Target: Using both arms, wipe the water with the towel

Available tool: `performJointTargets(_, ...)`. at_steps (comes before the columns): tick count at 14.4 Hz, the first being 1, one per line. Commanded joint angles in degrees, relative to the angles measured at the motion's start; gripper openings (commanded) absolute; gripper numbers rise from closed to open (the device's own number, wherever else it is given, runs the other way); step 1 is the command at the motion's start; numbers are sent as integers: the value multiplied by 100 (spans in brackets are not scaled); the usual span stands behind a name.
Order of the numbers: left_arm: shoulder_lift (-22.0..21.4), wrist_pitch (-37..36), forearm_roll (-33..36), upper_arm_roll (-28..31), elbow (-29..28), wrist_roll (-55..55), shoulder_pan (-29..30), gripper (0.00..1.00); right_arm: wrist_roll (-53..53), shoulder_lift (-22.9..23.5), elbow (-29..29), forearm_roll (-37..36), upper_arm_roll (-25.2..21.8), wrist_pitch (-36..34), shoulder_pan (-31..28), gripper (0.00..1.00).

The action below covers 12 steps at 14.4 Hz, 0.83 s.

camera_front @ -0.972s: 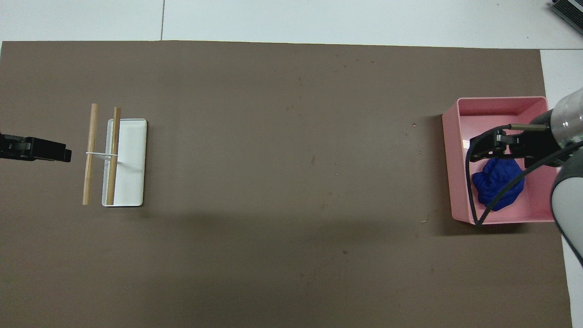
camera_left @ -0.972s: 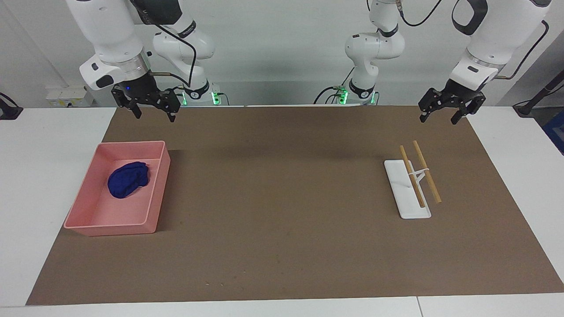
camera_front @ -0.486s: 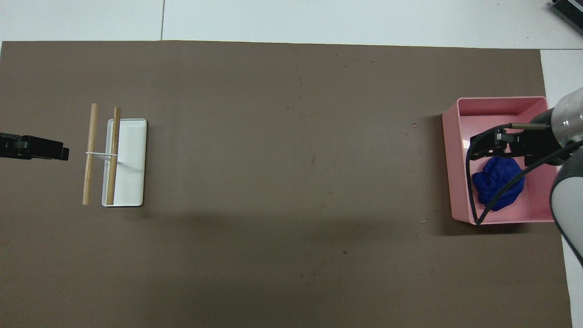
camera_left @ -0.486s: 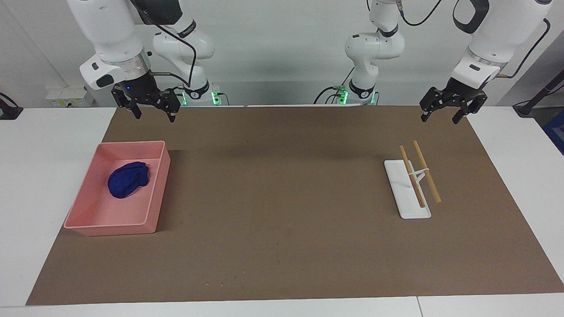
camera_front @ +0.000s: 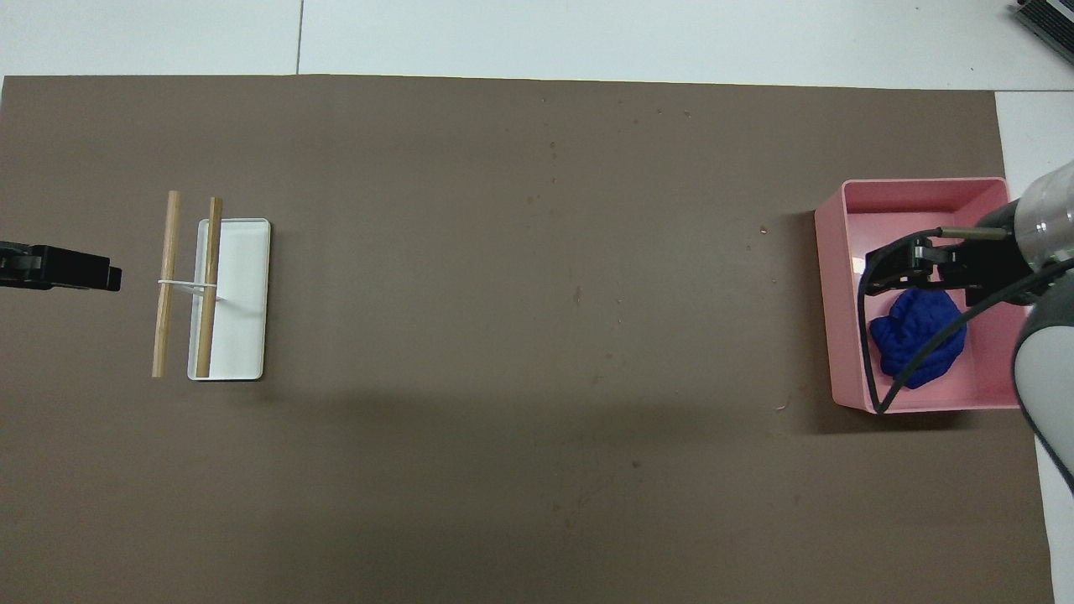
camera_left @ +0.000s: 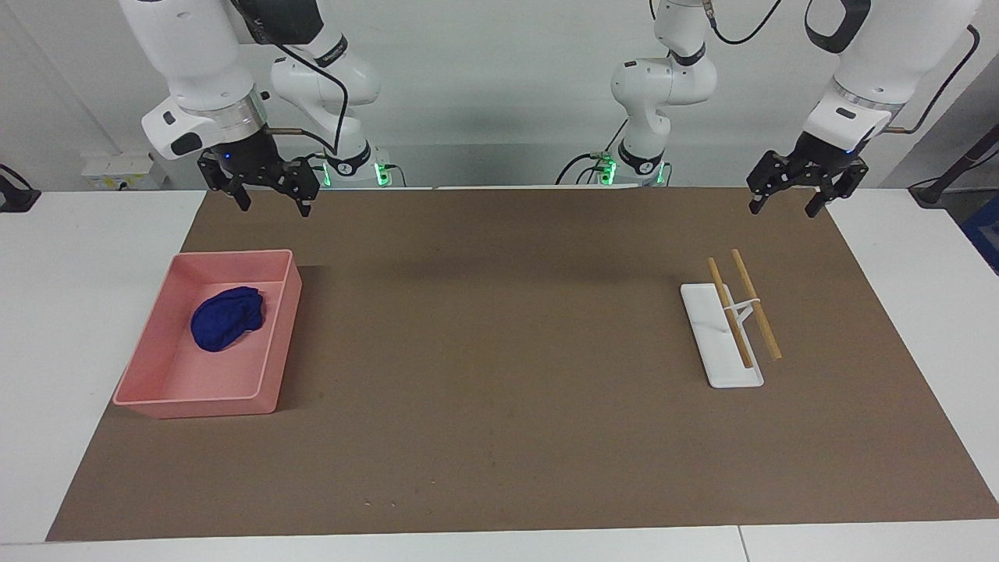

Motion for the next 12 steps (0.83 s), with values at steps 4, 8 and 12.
performJointTargets(4,-31,-37,30,6,39,52,29,100,-81,-166,-217,-171,22,204,-40,100)
performJointTargets(8,-22,6,231,-2,65,60,29,100,-90,-166,-226,-163,22,213,-40,100)
performJointTargets(12,13,59,258,-3,179,69,29,100,-90,-166,-243,-163,22,274,-49,100)
